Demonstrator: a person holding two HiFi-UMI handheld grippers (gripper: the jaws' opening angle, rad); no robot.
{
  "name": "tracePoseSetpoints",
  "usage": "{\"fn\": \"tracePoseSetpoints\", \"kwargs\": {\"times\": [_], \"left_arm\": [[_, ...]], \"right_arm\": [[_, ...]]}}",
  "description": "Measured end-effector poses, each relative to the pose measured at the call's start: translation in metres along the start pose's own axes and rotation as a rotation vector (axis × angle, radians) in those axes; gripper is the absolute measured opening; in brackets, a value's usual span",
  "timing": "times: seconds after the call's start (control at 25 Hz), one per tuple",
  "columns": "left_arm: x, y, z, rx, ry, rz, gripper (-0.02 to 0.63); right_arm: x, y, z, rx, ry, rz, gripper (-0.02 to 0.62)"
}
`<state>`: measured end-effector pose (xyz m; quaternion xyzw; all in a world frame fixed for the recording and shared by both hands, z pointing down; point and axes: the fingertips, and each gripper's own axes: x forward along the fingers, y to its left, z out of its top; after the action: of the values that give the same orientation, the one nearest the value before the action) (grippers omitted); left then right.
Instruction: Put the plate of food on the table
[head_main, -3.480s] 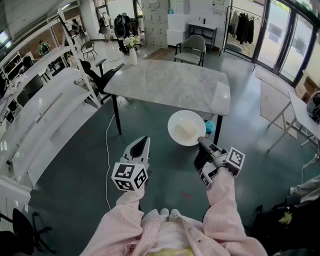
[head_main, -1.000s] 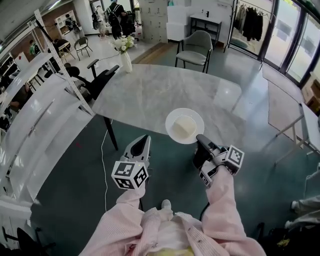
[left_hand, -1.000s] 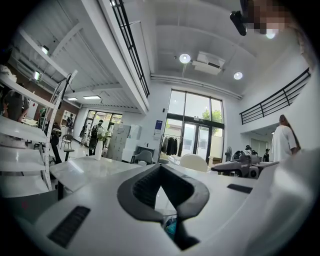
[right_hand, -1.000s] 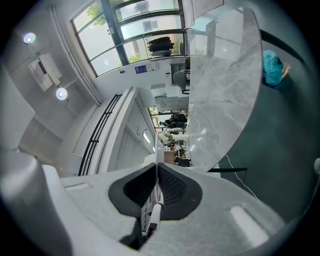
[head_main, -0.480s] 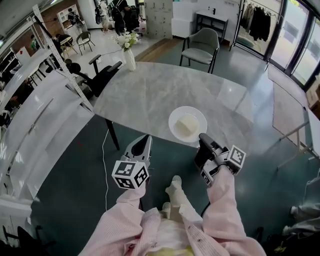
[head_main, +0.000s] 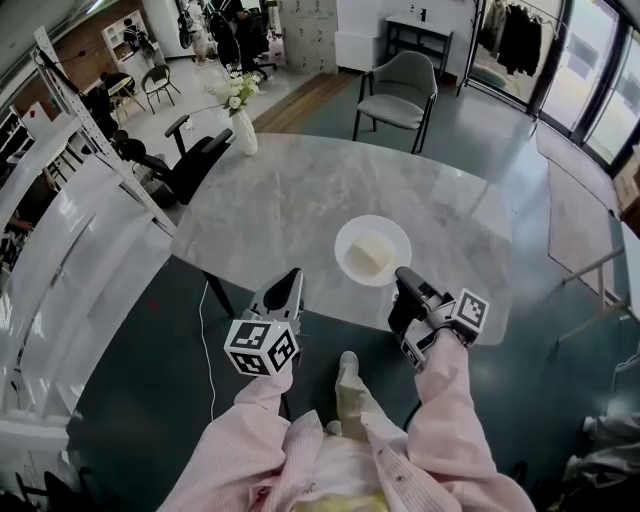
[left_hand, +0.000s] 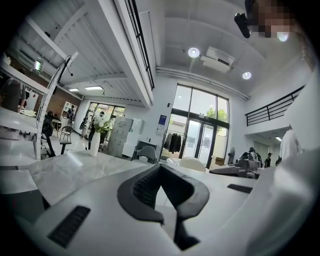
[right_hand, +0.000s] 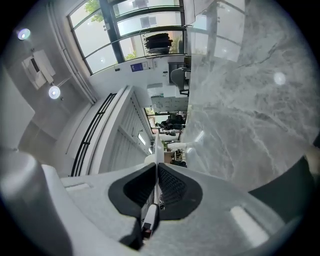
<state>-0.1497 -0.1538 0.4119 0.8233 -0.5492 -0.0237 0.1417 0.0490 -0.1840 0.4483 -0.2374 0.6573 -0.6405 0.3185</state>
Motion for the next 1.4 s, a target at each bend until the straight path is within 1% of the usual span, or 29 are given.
{"fn": "tracePoseSetpoints", "kwargs": {"times": [0.36,0.52,0.68,0.8,1.04,1.16,1.4], "left_arm": [[0.097,0.024,-0.001,-0.045,0.052,-0.015,-0.008],[0.13,0.031,-0.013,-0.068,0.093,-0.03,-0.008],[0.155,0.035,-0.031,-0.097,0.141,-0.028,-0.008],[0.169,0.041,-0.044,-0.106,0.188,-0.027,-0.008],[0.201,0.055,-0.078,-0.129,0.272,-0.05,-0.008],[0.215,0.066,-0.097,-0.141,0.312,-0.055,-0.008],[0.227,0.074,-0.13,-0.179,0.374,-0.054,-0.008]], "right_arm": [[0.052,-0.023,0.069,0.0,0.006,-0.019,0.017],[0.067,-0.043,0.094,0.013,0.004,-0.031,0.017],[0.074,-0.063,0.117,0.018,0.0,-0.052,0.017],[0.082,-0.079,0.127,0.022,-0.002,-0.069,0.017],[0.107,-0.116,0.14,0.026,0.005,-0.099,0.017],[0.12,-0.138,0.143,0.03,0.006,-0.115,0.017],[0.122,-0.168,0.144,0.022,0.001,-0.141,0.017]]}}
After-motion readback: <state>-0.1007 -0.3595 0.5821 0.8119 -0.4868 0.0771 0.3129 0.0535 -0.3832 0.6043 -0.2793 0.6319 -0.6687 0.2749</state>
